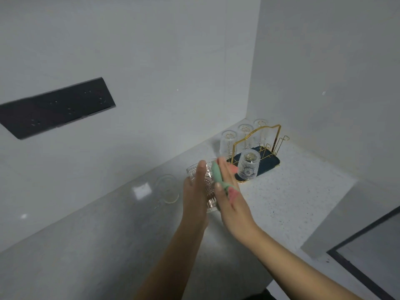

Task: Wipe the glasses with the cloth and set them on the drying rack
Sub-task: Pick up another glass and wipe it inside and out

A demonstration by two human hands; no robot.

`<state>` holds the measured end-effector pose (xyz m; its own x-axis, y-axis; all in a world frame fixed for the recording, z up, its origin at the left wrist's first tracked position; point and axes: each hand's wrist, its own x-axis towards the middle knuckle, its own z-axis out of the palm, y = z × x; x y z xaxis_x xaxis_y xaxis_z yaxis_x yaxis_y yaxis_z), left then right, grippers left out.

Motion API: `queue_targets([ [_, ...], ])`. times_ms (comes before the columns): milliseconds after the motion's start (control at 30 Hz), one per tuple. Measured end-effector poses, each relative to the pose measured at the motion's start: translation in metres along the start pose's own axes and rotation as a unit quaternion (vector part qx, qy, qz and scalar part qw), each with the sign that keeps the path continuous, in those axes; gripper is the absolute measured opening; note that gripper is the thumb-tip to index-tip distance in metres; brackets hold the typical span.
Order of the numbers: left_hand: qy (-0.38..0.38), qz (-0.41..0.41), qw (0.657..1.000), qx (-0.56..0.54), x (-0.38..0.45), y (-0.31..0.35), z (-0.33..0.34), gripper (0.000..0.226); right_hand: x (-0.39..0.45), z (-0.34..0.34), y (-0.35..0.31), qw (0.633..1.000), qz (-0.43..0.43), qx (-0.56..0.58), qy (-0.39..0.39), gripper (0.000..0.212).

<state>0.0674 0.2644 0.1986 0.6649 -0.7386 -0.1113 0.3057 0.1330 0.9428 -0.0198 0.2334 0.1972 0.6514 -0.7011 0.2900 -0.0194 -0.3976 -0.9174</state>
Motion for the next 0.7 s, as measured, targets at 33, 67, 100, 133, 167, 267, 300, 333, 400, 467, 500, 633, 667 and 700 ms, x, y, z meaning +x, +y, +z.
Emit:
queue_targets([
  [33,-0.010,-0.002,1.000,-0.006,-0.002,0.001,0.000,0.059,0.005,-0.003,-0.001,0.998,0.061,0.026,0.008,0.060],
  [67,-0.016,-0.008,1.000,-0.007,-0.004,0.001,0.003,0.054,0.013,-0.007,-0.004,0.987,0.145,0.070,0.014,0.063],
  [100,-0.024,-0.015,1.000,-0.008,-0.006,0.002,0.004,0.051,0.019,-0.012,-0.005,0.969,0.213,0.123,0.014,0.064],
  [133,-0.031,-0.023,0.999,-0.008,-0.007,0.003,0.005,0.049,0.023,-0.015,-0.004,0.951,0.255,0.177,0.013,0.061],
  [167,-0.035,-0.032,0.999,-0.004,-0.006,0.004,0.003,0.049,0.025,-0.016,-0.004,0.937,0.272,0.219,0.015,0.054],
  [267,-0.028,-0.051,0.998,0.032,-0.004,0.006,-0.001,0.054,0.021,-0.014,-0.008,0.930,0.267,0.249,0.045,0.040],
  [300,-0.006,-0.048,0.996,0.071,-0.004,0.006,-0.001,0.050,0.018,-0.013,-0.009,0.932,0.267,0.241,0.051,0.045],
  [333,0.023,-0.038,0.992,0.115,-0.005,0.006,0.000,0.048,0.016,-0.012,-0.009,0.937,0.266,0.220,0.056,0.051],
  [400,0.051,-0.026,0.986,0.157,-0.009,0.009,0.006,0.048,0.010,-0.011,-0.015,0.956,0.240,0.156,0.060,0.056],
  [467,0.040,-0.028,0.984,0.172,-0.013,0.012,0.009,0.047,0.003,-0.008,-0.019,0.976,0.178,0.123,0.040,0.058],
  [500,0.027,-0.024,0.984,0.176,-0.015,0.014,0.008,0.045,0.002,-0.007,-0.017,0.978,0.175,0.111,0.031,0.062],
  [633,-0.077,-0.057,0.993,0.069,-0.025,0.016,0.007,0.042,0.013,-0.018,-0.005,0.934,0.261,0.240,0.038,0.057],
  [667,-0.107,-0.060,0.992,0.038,-0.028,0.016,0.006,0.034,0.014,-0.020,-0.001,0.915,0.280,0.286,0.050,0.052],
  [700,-0.125,-0.056,0.990,0.023,-0.030,0.016,0.005,0.026,0.011,-0.020,0.001,0.908,0.287,0.299,0.061,0.050],
])
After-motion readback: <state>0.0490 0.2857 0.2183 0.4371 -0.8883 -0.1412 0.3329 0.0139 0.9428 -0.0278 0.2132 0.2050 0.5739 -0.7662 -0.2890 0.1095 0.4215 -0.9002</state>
